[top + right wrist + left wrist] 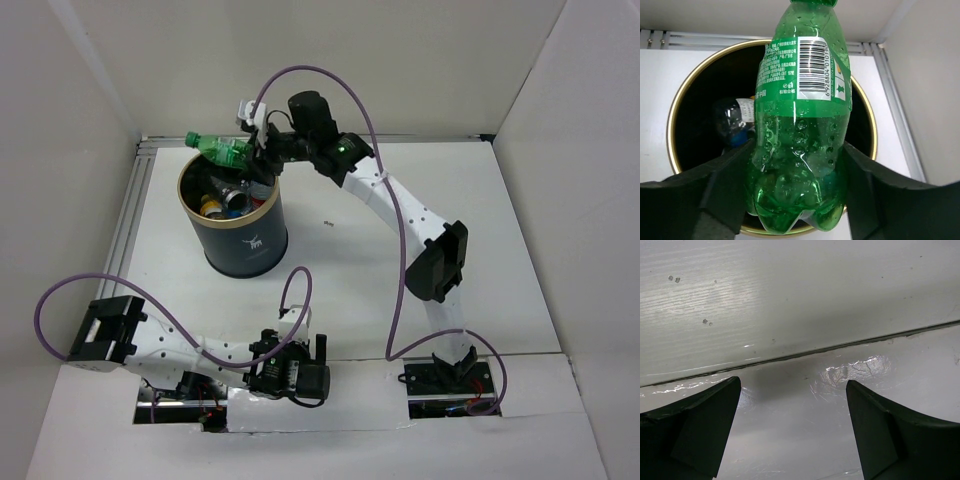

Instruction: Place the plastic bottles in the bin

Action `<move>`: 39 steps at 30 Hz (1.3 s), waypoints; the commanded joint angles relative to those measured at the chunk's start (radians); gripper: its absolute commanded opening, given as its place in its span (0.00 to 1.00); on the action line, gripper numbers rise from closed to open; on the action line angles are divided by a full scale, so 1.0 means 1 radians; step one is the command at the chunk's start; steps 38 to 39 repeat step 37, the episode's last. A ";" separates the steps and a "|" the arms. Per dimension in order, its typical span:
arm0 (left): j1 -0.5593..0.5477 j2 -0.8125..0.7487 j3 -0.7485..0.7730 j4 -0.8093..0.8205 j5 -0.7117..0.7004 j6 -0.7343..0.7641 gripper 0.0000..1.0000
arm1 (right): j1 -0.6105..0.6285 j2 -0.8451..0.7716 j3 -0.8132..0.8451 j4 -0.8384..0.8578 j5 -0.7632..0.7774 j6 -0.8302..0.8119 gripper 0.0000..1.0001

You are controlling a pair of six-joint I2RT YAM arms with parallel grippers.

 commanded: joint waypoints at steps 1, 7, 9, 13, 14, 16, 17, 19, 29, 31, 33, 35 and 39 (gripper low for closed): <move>-0.006 -0.015 0.004 -0.015 -0.050 -0.034 0.99 | 0.014 -0.018 0.006 0.011 0.011 0.029 0.76; -0.006 -0.015 0.027 -0.015 -0.077 -0.023 0.99 | 0.014 -0.039 -0.007 0.000 0.020 0.055 0.94; -0.006 -0.015 0.036 -0.015 -0.077 -0.014 0.99 | 0.014 -0.049 0.015 -0.009 0.032 0.055 0.96; -0.006 -0.015 0.068 -0.034 -0.102 0.006 0.99 | -0.008 -0.111 0.039 -0.030 0.122 0.087 1.00; -0.006 -0.027 0.069 -0.035 -0.131 0.018 0.99 | -0.020 -0.130 0.039 -0.030 0.168 0.128 1.00; -0.006 -0.051 0.099 -0.059 -0.156 0.029 0.99 | -0.070 -0.192 0.003 -0.039 0.311 0.159 1.00; -0.006 -0.064 0.099 -0.059 -0.186 0.049 0.99 | -0.095 -0.217 -0.014 -0.049 0.354 0.179 1.00; -0.006 -0.103 0.119 -0.059 -0.215 0.083 0.99 | -0.181 -0.268 -0.103 -0.069 0.458 0.248 1.00; -0.006 -0.186 0.182 0.056 -0.318 0.373 0.99 | -0.440 -0.843 -0.916 -0.052 0.673 0.349 1.00; -0.006 -0.186 0.191 0.082 -0.309 0.434 0.99 | -0.454 -0.992 -1.037 -0.026 0.712 0.349 1.00; 0.021 -0.177 0.222 0.099 -0.294 0.479 0.99 | -0.463 -1.108 -1.180 -0.010 0.725 0.349 1.00; 0.035 -0.168 0.234 0.143 -0.268 0.546 0.99 | -0.473 -1.148 -1.261 -0.010 0.747 0.381 1.00; 0.066 -0.157 0.234 0.185 -0.233 0.595 0.99 | -0.509 -1.171 -1.292 -0.038 0.759 0.394 1.00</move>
